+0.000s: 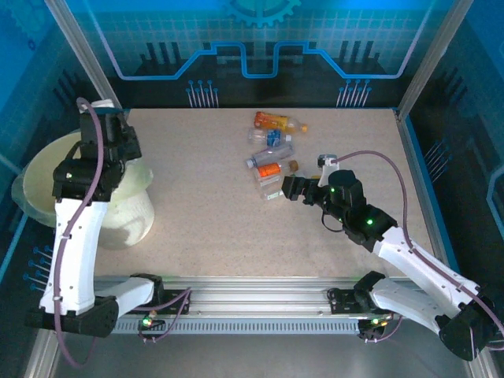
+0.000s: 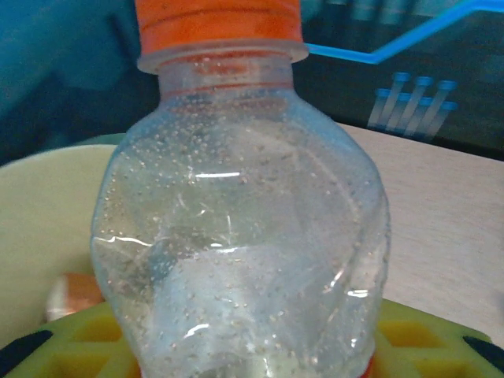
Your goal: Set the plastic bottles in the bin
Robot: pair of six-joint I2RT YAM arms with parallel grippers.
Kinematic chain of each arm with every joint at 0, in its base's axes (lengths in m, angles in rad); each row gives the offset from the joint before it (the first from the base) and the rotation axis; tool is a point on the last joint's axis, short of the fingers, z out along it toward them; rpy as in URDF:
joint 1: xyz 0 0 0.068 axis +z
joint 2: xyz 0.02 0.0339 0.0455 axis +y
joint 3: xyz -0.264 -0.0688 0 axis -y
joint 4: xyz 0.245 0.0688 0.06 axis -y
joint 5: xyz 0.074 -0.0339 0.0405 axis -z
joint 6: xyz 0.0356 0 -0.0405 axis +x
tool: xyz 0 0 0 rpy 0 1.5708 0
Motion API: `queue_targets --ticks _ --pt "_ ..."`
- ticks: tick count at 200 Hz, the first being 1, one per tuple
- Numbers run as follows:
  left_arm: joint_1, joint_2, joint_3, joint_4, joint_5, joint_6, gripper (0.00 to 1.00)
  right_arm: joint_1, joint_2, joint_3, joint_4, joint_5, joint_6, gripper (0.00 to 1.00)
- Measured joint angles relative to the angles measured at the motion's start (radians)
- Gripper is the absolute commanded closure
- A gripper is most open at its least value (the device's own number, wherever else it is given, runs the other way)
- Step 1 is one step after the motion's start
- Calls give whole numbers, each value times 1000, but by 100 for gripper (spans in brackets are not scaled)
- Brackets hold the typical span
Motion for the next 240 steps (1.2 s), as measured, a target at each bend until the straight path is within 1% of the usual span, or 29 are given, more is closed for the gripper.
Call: queue_targets --ticks 25,67,89,115,125,160,184,216,240 --pt "107 0 0 -6 -45 31 58 0 3 0 4 8 18 0" --pt "263 8 -17 -9 -56 38 58 0 34 0 12 11 34 0" --pt "348 33 -24 -12 -65 38 55 0 50 3 11 13 37 0" --pt "481 68 -43 -17 -78 35 51 -1 64 16 10 15 37 0" --pt "512 79 -50 -24 -85 35 49 -1 68 23 10 15 37 0" --pt "555 100 -56 -37 -95 31 44 -1 74 37 10 14 37 0" --pt "607 111 -56 -56 -93 4 33 -1 78 43 7 15 37 0" --pt "613 114 -55 -77 -74 -25 17 -1 78 43 2 15 37 0" --pt "613 114 -55 -85 -31 -41 16 -1 77 43 -4 15 37 0"
